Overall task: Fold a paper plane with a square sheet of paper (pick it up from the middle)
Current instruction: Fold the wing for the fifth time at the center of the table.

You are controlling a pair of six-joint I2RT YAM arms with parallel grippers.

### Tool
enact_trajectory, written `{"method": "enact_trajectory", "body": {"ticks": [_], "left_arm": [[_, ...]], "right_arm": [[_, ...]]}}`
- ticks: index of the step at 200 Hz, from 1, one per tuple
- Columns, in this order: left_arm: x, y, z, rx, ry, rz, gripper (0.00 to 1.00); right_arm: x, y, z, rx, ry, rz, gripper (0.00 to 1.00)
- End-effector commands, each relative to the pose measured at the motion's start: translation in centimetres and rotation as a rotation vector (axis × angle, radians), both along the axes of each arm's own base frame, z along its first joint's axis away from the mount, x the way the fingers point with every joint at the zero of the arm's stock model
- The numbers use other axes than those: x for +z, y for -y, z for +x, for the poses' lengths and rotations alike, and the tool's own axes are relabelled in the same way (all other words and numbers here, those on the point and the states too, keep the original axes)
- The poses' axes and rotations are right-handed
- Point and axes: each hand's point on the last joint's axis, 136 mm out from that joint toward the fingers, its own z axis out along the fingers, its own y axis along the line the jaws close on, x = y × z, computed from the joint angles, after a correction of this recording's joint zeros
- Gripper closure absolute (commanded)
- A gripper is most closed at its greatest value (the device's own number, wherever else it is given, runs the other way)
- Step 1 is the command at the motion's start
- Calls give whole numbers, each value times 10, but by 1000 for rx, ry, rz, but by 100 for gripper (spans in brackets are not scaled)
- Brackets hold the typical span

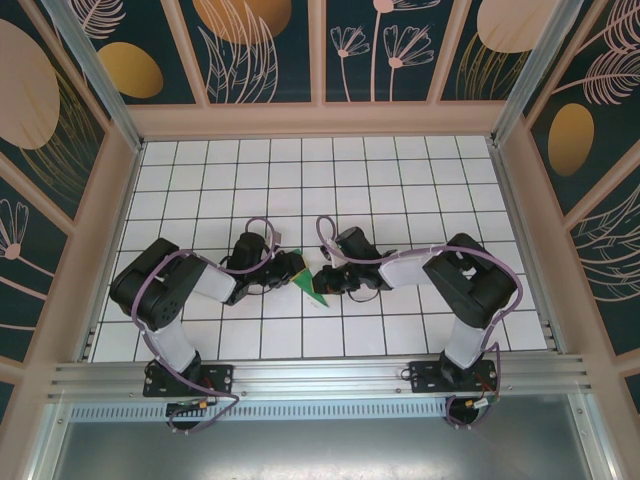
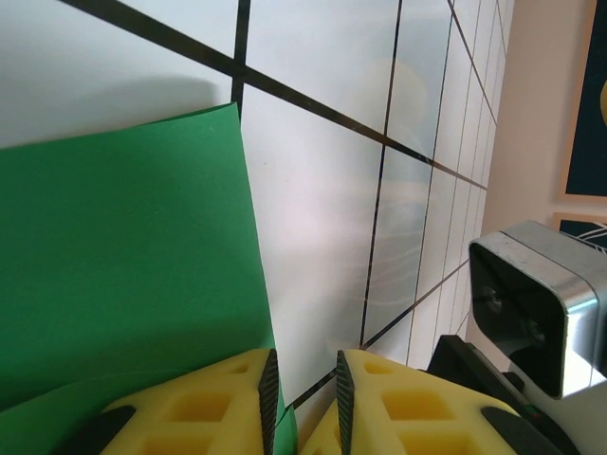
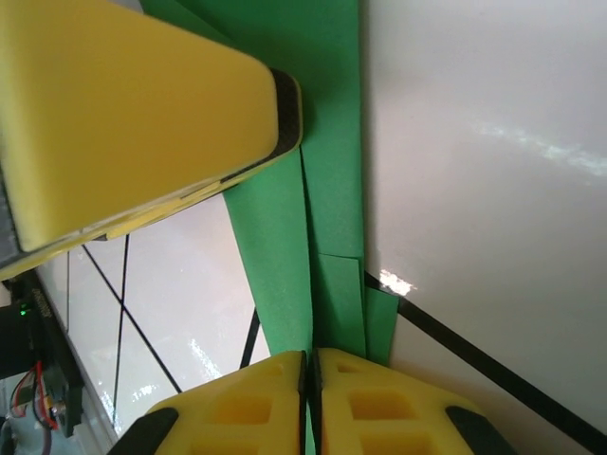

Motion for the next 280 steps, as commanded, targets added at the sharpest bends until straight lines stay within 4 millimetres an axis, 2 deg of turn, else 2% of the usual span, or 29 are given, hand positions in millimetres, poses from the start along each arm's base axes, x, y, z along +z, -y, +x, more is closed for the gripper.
{"method": "enact_trajectory", "body": {"ticks": [1,26,42,81,150,212,260,280], "left_arm": [[-22,-7,-5,-1,-32,77,73],[-23,-4,-4,-12,-33,73,73],[-24,-3,-4,-18,-36,73,73],[-25,-4,-5,-22,-39,77,73],[-24,-3,-4,-33,-35,87,73],[-27,-4,-5,-31,-39,98,73],[-29,-5,-6,-36,-43,106,74],[-30,-5,-6,-35,-43,106,74]], "right_arm": [[16,4,3,-15,29,-26,83],[36,6,11,-36,75,-36,81],[46,2,6,-11,76,-1,81],[53,-14,-9,79,39,66,85],[16,-6,-7,59,-29,3,89],[-21,16,-16,31,-96,-78,90],[-35,29,-25,10,-140,-103,89],[-21,27,-20,4,-121,-65,90]]}}
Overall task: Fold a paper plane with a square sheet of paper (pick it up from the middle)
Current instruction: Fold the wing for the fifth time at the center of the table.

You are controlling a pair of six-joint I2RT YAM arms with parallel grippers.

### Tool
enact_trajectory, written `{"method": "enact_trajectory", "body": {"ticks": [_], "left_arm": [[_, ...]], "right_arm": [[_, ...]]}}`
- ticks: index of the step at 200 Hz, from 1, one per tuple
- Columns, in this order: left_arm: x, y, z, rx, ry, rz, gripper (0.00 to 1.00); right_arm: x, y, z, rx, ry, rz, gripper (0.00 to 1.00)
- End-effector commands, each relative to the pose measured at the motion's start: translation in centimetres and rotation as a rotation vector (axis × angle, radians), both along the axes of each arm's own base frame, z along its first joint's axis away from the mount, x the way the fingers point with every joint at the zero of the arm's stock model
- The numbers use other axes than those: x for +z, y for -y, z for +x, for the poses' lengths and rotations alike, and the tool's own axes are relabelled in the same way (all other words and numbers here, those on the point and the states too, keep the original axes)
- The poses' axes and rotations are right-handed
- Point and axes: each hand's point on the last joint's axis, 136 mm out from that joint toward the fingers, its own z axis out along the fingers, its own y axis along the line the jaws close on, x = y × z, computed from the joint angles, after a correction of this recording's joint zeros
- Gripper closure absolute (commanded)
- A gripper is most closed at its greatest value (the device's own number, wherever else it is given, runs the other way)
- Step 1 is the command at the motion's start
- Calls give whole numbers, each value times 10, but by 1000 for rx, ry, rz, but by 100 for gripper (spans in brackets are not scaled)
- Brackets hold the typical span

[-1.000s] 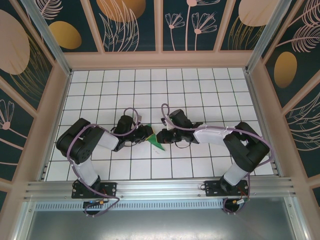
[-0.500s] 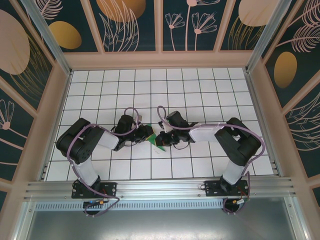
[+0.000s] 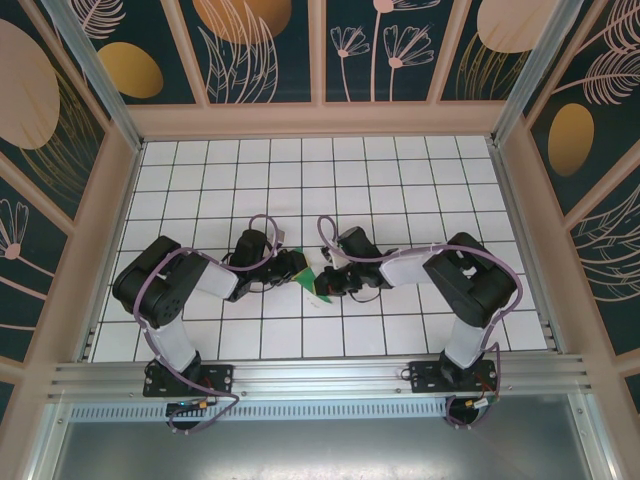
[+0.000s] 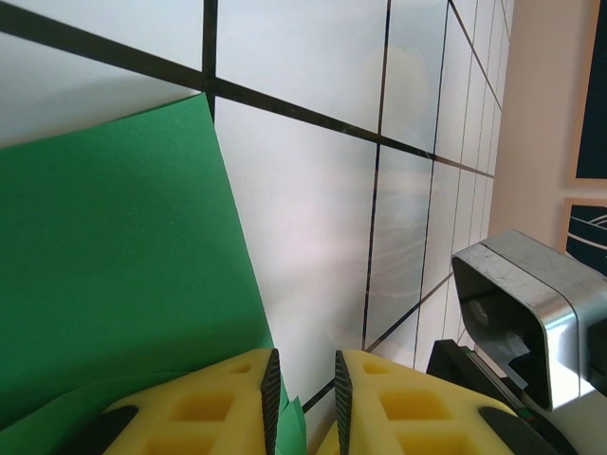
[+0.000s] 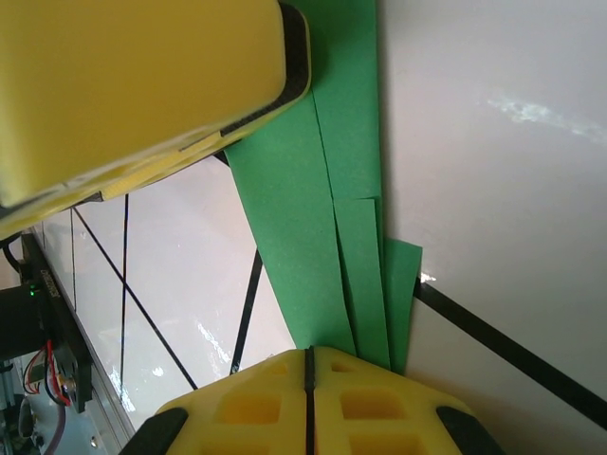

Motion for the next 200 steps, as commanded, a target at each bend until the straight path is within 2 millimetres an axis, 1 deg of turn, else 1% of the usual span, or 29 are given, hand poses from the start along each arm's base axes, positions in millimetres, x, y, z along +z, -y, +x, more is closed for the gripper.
{"method": "enact_trajectory", "body": {"ticks": [1,7,20,43,69,85,107,134,149,160,169,200], "left_arm": [[-29,-10,-10,5,-67,89,74],[-30,-11,-10,5,-69,91,74],[-30,-11,-11,6,-70,94,74],[-31,-11,-11,6,-72,96,74],[-31,-11,-11,6,-73,96,74],[-30,-11,-10,4,-71,96,74],[-31,-11,-11,6,-72,97,74],[-31,-11,-11,4,-75,96,73],[-31,-11,-12,4,-74,96,73],[-31,-11,-11,3,-74,94,73],[-30,-10,-12,0,-74,93,73],[-32,-11,-12,-4,-77,98,73]], "right_arm": [[-16,22,-13,-18,-68,-69,90],[-7,18,-12,-13,-58,-47,90],[4,15,-13,3,-52,-23,90],[6,18,-22,30,-69,-31,90],[-8,26,-32,44,-106,-74,89],[-21,32,-37,45,-131,-118,89],[-38,42,-37,23,-147,-195,89],[-50,54,-41,22,-168,-272,90],[-52,59,-43,22,-166,-295,90],[-48,58,-43,25,-163,-291,90],[-40,53,-42,32,-152,-269,90],[3,27,-21,31,-69,-176,89]]}}
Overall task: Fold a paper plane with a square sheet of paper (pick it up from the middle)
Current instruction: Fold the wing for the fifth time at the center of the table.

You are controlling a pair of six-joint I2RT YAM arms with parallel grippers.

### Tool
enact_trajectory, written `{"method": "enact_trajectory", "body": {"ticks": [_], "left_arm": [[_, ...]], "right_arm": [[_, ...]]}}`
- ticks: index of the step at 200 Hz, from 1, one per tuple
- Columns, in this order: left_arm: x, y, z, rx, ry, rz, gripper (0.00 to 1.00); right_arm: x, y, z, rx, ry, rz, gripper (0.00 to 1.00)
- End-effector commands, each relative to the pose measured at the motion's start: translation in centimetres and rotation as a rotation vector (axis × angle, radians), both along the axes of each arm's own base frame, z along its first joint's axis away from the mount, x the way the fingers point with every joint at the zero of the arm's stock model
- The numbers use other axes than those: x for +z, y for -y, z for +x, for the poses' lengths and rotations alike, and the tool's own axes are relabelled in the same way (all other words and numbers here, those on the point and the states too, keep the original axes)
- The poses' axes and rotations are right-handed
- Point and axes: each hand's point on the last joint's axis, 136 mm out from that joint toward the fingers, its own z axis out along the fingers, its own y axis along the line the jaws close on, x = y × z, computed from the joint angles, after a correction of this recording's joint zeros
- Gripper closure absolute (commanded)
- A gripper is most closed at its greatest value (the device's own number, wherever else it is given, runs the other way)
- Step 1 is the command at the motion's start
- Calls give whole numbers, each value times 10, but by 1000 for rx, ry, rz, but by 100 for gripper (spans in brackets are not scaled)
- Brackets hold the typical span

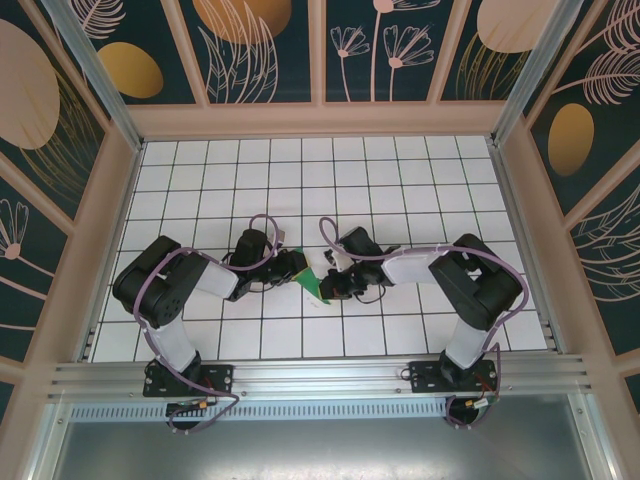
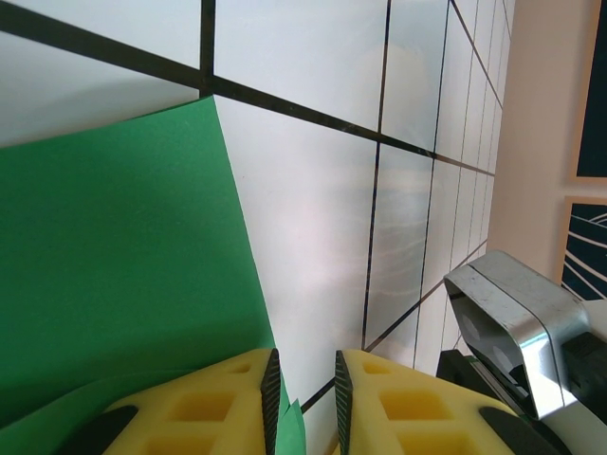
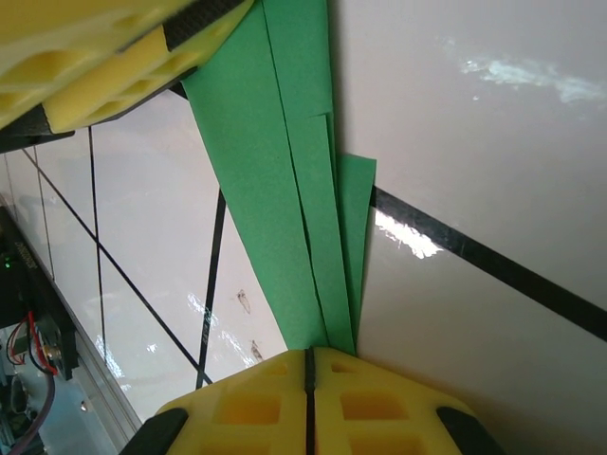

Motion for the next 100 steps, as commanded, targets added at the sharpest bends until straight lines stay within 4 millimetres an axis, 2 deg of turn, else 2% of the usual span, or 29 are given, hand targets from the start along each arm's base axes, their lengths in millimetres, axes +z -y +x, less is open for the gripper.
{"method": "enact_trajectory", "body": {"ticks": [1,20,39,68,100], "left_arm": [[-31,-11,-12,-1,-72,97,73],[-32,-11,-12,-3,-76,98,73],[-32,-10,-12,-6,-75,98,73],[-30,-10,-11,-9,-72,97,73],[-31,-10,-12,-9,-75,99,73]], "right_arm": [[5,13,-6,-3,-14,-94,89],[32,0,5,-11,33,-35,89],[43,-6,10,-10,47,-11,89],[33,-12,0,21,-3,-3,90],[10,-6,-14,30,-60,-45,90]]}}
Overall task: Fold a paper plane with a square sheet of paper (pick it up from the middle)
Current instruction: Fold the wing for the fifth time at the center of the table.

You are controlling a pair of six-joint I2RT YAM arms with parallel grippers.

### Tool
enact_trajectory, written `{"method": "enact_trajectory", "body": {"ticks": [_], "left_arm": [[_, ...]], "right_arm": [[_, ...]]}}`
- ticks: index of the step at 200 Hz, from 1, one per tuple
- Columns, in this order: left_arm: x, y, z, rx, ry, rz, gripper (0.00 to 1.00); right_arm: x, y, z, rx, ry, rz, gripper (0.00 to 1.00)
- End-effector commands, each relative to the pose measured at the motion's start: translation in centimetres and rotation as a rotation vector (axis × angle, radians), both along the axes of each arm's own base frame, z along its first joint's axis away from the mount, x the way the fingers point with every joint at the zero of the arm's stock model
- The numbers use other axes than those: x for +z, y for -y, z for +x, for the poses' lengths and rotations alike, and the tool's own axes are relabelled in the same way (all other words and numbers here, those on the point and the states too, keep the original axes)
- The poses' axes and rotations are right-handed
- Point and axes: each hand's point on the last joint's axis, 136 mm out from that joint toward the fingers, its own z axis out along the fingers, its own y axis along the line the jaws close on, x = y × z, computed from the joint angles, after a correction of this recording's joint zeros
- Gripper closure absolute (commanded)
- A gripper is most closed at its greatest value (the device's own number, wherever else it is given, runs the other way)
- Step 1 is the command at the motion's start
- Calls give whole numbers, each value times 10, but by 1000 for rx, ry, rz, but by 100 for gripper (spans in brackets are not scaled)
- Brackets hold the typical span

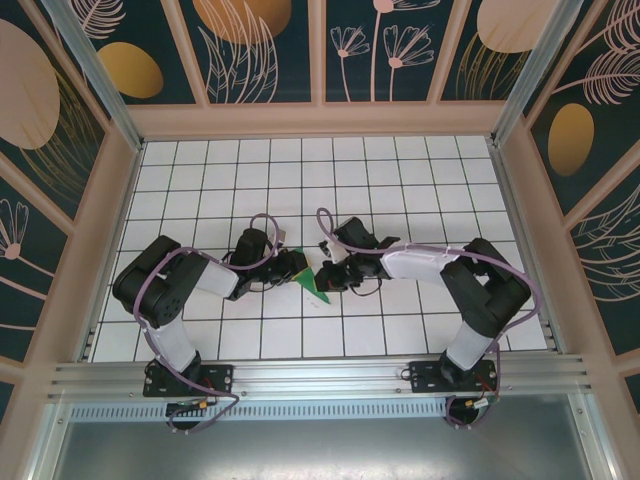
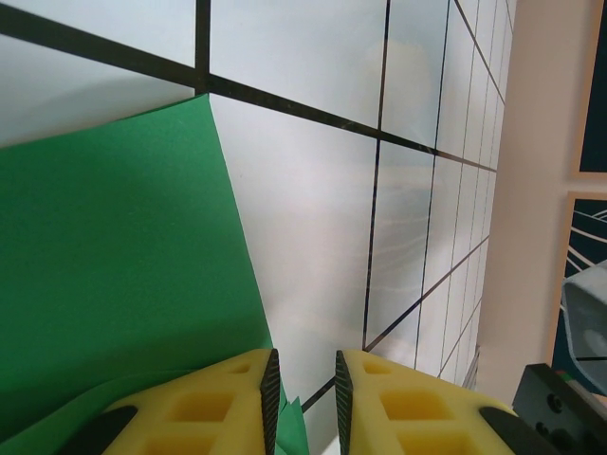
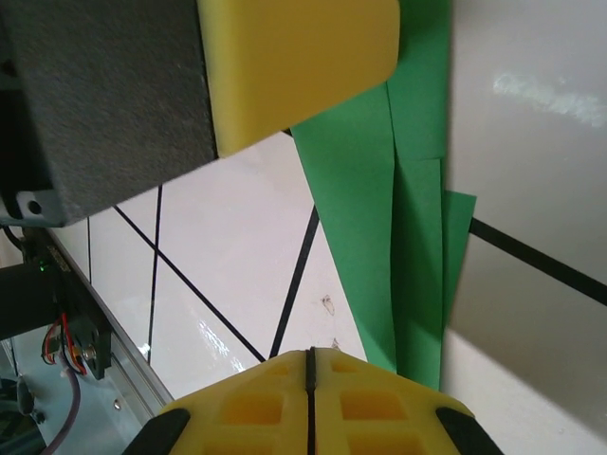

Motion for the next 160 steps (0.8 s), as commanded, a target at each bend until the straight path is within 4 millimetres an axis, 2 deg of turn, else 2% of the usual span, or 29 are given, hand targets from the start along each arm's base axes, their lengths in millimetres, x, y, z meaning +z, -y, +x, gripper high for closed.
{"method": "enact_trajectory", "body": {"ticks": [1,46,68,89,117,128,145,160], "left_arm": [[-30,-11,-12,4,-75,93,73],[-31,-13,-13,6,-75,99,73],[-31,-13,-13,7,-75,100,73],[-32,-13,-13,4,-76,103,73],[-32,-13,-14,0,-76,105,73],[-32,-13,-13,1,-75,106,73],[-33,-13,-14,1,-77,106,73],[-33,-13,-14,2,-78,106,73]], "right_arm": [[-22,7,-19,15,-85,-50,90],[-61,30,-39,10,-168,-141,90],[-72,36,-45,-2,-193,-156,90],[-61,32,-38,-7,-164,-146,90],[-25,16,-26,4,-97,-78,90],[-17,12,-26,11,-90,-51,90],[-24,15,-31,10,-107,-56,90],[-40,24,-37,0,-135,-97,90]]}}
